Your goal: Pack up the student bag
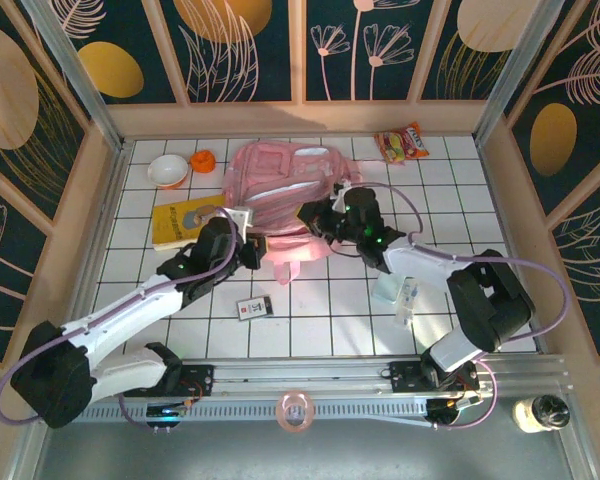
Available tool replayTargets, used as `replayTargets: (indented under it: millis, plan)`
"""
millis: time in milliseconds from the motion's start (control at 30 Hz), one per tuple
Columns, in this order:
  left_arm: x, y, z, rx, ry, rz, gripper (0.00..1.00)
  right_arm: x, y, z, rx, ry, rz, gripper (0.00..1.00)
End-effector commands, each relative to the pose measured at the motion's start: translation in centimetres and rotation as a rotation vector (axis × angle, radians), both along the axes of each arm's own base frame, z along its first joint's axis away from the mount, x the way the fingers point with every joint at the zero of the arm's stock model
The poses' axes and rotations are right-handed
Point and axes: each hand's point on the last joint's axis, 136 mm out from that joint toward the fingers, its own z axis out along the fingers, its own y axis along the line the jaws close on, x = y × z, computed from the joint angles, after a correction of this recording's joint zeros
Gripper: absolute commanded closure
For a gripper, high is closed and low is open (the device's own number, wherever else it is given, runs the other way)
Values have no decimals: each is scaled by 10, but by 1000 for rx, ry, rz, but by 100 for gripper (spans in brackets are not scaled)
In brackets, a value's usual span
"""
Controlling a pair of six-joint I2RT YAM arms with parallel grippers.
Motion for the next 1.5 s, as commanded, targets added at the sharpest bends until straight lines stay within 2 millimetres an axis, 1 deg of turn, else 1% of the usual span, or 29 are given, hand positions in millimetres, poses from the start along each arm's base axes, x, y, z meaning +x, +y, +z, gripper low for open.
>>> replayTargets:
  millis: [0, 33, 67, 133, 300, 433, 567, 700, 767, 833, 867, 967, 1067, 1100, 1167, 1200, 1233, 1267, 1333, 1400, 1433, 1467]
  plan:
    - [12, 29, 1, 76, -65, 71, 100, 1, -24, 56, -37, -192, 91, 100]
    - [15, 35, -1, 91, -70, 85, 100, 1, -31, 64, -44, -213, 113, 100]
    - [19, 41, -3, 102, -71, 99, 100, 1, -37, 65, -57, -213, 131, 100]
    - [27, 52, -7, 121, -70, 133, 100, 2, -48, 77, -71, -243, 176, 100]
    - [54, 77, -24, 178, -56, 239, 100, 1, -63, 108, -40, -294, 273, 100]
    - [80, 89, -36, 191, -54, 297, 100, 4, -78, 127, -4, -318, 294, 100]
    - [111, 103, -43, 197, -57, 373, 100, 9, -82, 136, -2, -330, 313, 100]
    - [138, 110, -49, 184, -52, 426, 100, 15, -83, 137, -10, -334, 310, 100]
    - [147, 108, -50, 177, -50, 427, 100, 19, -83, 134, -6, -327, 308, 100]
    - [152, 104, -51, 168, -42, 410, 100, 22, -83, 130, -7, -320, 304, 100]
    - [154, 101, -49, 160, -41, 402, 96, 23, -82, 128, -10, -319, 300, 100]
    - [153, 93, -39, 125, -38, 368, 77, 31, -83, 118, -40, -312, 263, 100]
    - [143, 86, -24, 59, -29, 341, 55, 41, -81, 102, -81, -295, 225, 100]
    - [139, 85, -20, 43, -24, 338, 52, 43, -79, 97, -91, -297, 219, 100]
    - [130, 84, -8, 14, -23, 327, 48, 47, -73, 84, -102, -282, 203, 100]
    - [125, 84, -4, 6, -26, 327, 46, 48, -71, 78, -102, -273, 198, 100]
    - [120, 87, 0, 1, -26, 337, 39, 48, -68, 71, -99, -265, 200, 100]
    - [116, 90, 4, -1, -28, 345, 34, 49, -66, 63, -102, -251, 198, 100]
    - [107, 97, 8, -3, -19, 363, 29, 53, -66, 48, -123, -232, 182, 100]
    - [101, 105, 9, -3, -11, 388, 23, 58, -69, 33, -161, -206, 149, 100]
    - [99, 110, 9, -4, -7, 398, 22, 59, -71, 27, -179, -191, 137, 97]
    - [97, 116, 8, -2, -2, 414, 20, 59, -73, 21, -195, -174, 127, 92]
